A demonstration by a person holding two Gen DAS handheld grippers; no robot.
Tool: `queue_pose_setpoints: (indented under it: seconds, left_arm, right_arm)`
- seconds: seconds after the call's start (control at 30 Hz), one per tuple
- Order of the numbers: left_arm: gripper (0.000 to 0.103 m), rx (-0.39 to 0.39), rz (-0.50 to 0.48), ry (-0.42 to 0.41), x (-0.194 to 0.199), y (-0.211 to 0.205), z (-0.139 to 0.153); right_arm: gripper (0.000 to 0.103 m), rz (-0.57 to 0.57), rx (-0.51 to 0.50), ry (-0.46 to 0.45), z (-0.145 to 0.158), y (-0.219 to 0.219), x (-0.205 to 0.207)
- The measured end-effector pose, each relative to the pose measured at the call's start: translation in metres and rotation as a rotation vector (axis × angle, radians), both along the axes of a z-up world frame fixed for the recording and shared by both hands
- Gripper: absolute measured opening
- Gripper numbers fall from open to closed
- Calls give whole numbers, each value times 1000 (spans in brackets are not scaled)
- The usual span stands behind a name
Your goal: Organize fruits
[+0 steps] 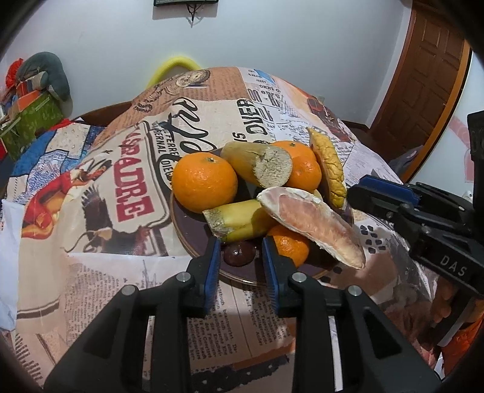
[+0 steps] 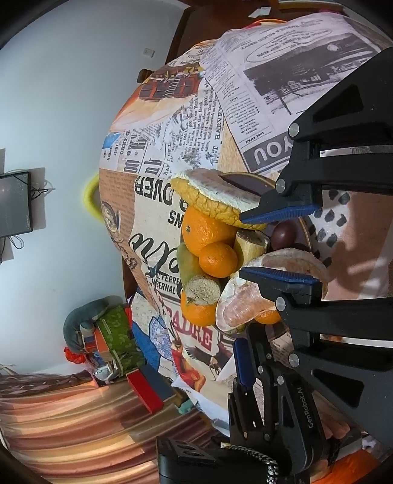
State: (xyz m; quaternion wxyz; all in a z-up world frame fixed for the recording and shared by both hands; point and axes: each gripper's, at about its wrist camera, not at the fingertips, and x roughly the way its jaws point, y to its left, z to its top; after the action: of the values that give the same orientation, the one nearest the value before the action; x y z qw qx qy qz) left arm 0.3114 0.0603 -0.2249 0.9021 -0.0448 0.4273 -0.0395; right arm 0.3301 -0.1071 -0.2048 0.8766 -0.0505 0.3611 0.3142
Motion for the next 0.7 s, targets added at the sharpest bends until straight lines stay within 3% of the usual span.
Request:
queue_pose_setpoints:
  seconds: [0.3,0.7]
  left_arm:
    - [29,3,37,-98,-31,2,46]
    - [30,44,53,-416,-129,-20,167]
  right_arm:
    - [27,-38,44,-64,37,-19,-20]
    - [27,-80,135,-275,125,-44,-92]
